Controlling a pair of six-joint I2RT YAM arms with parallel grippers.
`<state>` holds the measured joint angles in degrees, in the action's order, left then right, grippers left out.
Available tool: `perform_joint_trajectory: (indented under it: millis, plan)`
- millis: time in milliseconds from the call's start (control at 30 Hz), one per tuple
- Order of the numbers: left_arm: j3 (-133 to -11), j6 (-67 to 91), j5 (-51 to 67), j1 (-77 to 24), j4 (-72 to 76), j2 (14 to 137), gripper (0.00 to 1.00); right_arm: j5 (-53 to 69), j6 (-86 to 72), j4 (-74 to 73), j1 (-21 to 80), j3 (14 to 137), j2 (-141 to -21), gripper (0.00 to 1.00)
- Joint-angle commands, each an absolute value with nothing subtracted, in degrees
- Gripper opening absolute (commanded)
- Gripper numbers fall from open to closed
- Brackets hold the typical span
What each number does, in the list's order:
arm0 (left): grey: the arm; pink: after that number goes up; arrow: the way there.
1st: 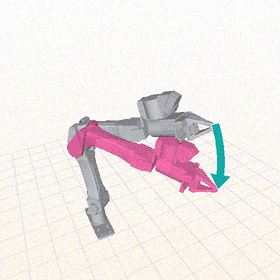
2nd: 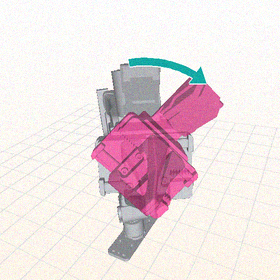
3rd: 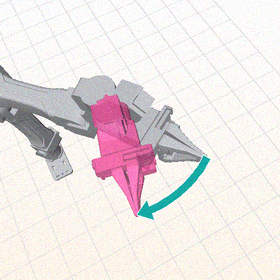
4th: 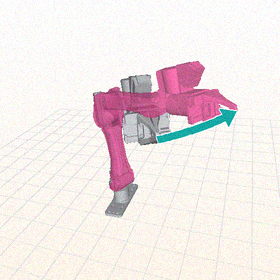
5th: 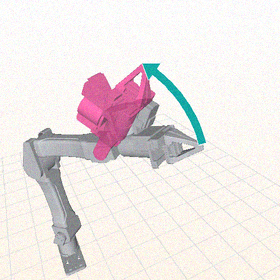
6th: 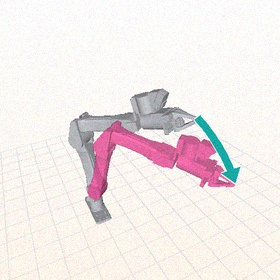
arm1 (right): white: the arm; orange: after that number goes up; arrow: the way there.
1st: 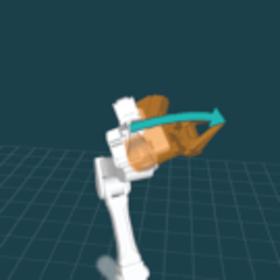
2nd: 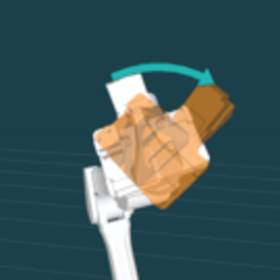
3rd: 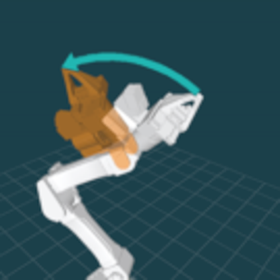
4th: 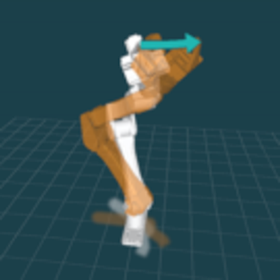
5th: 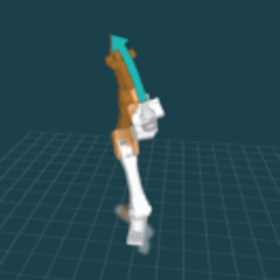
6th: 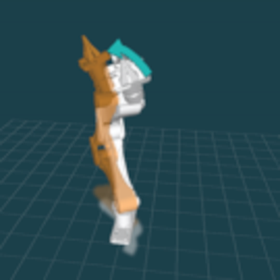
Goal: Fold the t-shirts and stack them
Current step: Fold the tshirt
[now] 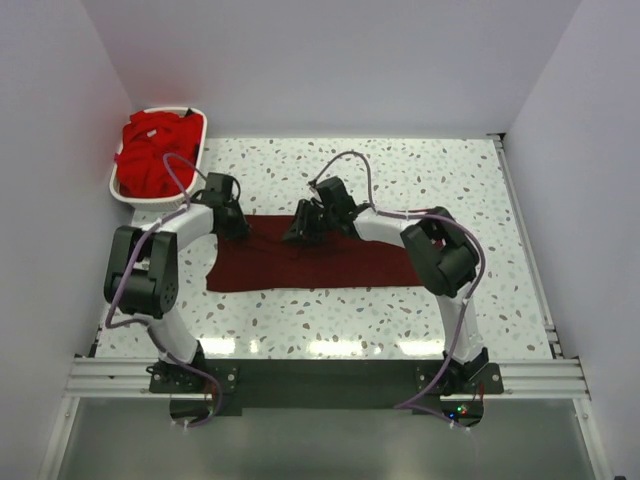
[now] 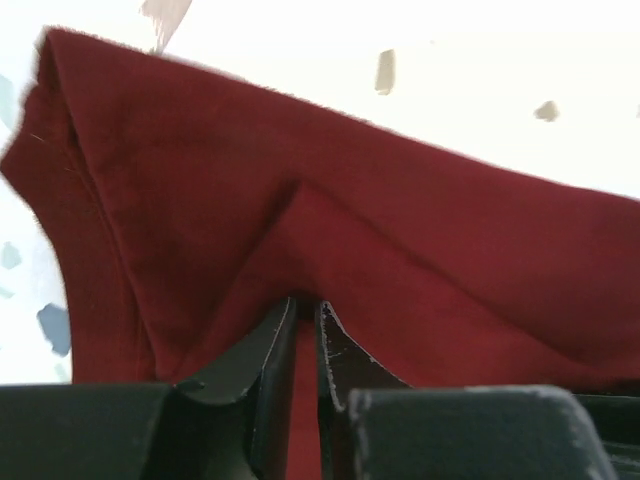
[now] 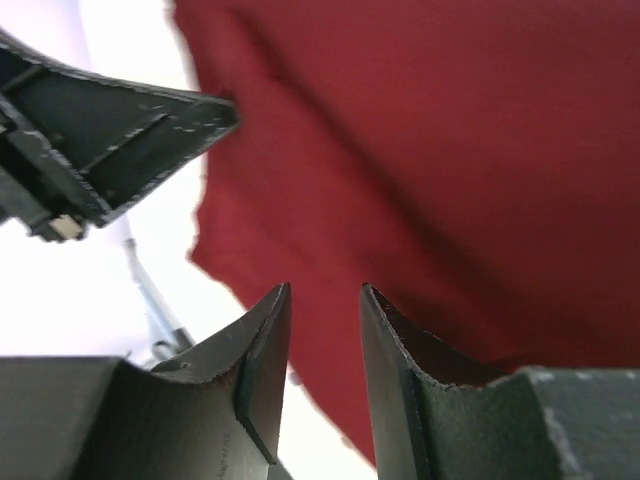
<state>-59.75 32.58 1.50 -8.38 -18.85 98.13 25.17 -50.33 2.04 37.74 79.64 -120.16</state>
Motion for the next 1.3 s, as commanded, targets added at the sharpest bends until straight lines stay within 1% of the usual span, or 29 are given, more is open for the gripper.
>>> perform_joint_trajectory:
  millis: [0,167,200,267,333,367,400,467,500,533,633,767,900,1133,1233,1267]
  plan:
    - [-61.96,34.01,0.17,-8.26,-17.14,102.91,0.17,24.09,-50.01,4.92,36.74,78.49,-122.87,0.37]
    - [-65.64,33.31,-3.42,-8.26,-21.44,104.07,0.17,23.73,-44.76,0.18,35.77,79.27,-121.21,0.37]
    - [-66.18,33.22,-3.69,-8.26,-22.32,103.45,0.18,23.21,-43.17,-3.57,35.77,80.15,-119.9,0.39]
    - [-65.92,33.14,-4.48,-8.35,-22.85,99.87,0.22,21.54,-38.42,-7.54,35.77,80.51,-115.42,0.46]
    - [-65.48,32.96,-6.14,-8.7,-24.07,97.05,0.32,17.25,-33.08,-13.86,35.51,80.33,-110.86,0.54]
    - [-65.3,32.96,-7.2,-8.96,-24.69,95.55,0.36,15.4,-31.31,-16.06,35.33,80.07,-109.44,0.56]
    - [-65.04,32.78,-8.08,-9.31,-25.39,92.67,0.43,11.64,-29.81,-19.91,34.98,78.94,-108.21,0.6]
    - [-63.64,32.0,-10.8,-10.63,-27.59,88.45,0.49,7.84,-26.13,-23.54,34.02,77.35,-104.26,0.63]
    - [-63.02,31.64,-11.42,-11.16,-28.21,86.94,0.54,5.56,-24.97,-27.03,33.67,75.69,-102.85,0.66]
    - [-61.1,31.47,-12.38,-11.95,-29.34,85.53,0.54,1.53,-22.79,-28.55,33.4,74.72,-101.7,0.67]
    - [-56.27,31.81,-13.53,-15.28,-31.1,80.52,0.55,-4.9,-19.96,-32.25,32.61,70.15,-97.13,0.69]
    - [-49.15,35.49,-12.04,-17.31,-30.85,76.21,0.55,-6.15,-19.07,-32.26,30.15,64.96,-93.17,0.7]
    - [-44.83,37.26,-12.48,-17.49,-28.66,75.76,0.54,-6.33,-18.63,-30.59,28.74,61.27,-92.11,0.7]
    - [-42.54,40.69,-14.41,-17.49,-23.74,80.94,0.5,-5.63,-19.77,-29.97,28.21,58.28,-96.5,0.7]
    - [-43.85,41.31,-14.67,-17.4,-22.41,85.94,0.48,-2.04,-20.13,-30.41,28.3,56.52,-97.2,0.69]
    - [-44.64,41.13,-14.94,-17.4,-22.5,89.35,0.47,-1.24,-20.04,-30.93,28.3,56.17,-97.56,0.68]
